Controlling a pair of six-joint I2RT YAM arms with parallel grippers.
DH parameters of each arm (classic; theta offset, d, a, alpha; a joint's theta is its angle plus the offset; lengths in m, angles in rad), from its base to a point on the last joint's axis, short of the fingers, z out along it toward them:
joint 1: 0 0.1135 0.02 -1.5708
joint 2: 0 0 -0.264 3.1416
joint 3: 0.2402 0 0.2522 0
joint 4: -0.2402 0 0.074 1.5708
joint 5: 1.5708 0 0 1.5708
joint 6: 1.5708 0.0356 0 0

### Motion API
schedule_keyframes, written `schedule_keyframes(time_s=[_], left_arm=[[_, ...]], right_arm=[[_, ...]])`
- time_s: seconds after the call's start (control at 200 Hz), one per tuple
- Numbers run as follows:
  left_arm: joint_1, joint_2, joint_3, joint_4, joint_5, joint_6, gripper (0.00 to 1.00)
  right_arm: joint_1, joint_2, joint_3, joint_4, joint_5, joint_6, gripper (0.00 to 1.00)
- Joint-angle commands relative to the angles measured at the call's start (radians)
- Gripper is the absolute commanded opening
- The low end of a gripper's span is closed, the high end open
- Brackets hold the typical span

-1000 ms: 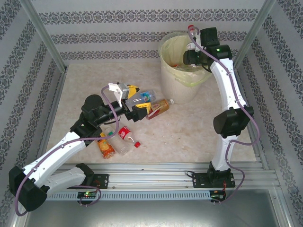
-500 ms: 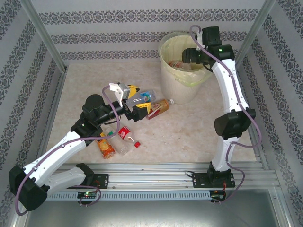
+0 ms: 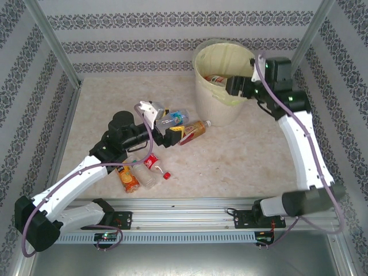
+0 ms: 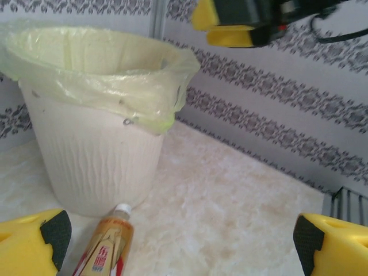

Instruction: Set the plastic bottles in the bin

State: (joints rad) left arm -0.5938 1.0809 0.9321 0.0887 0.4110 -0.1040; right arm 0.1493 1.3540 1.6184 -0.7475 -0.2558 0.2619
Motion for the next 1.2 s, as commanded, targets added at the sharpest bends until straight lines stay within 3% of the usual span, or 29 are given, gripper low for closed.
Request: schedule_keyframes(time_s=[0.0, 0.275, 0.565, 1.014, 1.194], left_arm=[[0.005, 0.023, 0.091, -0.168, -0.04, 0.068, 1.0], [-0.015, 0.151, 0.24, -0.443, -0.104, 0.131, 1.0], [-0.018, 0.358, 0.399, -0.661, -0.089, 0.185, 1.0], [-0.026, 0.769, 0.662, -0.85, -0.203, 0.28, 0.99], [-0.029, 0.887, 0.745, -0.88, -0.311, 0.293, 0.99]], right_arm=[[0.024, -0.121, -0.15, 0.097, -0.12, 0.103, 0.87], [0.088, -0.42, -0.441, 0.052, -0.201, 0.163, 0.98], [0.103, -0.662, -0.691, 0.093, -0.296, 0.22, 0.98], [0.103, -0.771, -0.818, 0.096, -0.233, 0.243, 0.98], [0.104, -0.785, -0.824, 0.09, -0.246, 0.238, 0.98]])
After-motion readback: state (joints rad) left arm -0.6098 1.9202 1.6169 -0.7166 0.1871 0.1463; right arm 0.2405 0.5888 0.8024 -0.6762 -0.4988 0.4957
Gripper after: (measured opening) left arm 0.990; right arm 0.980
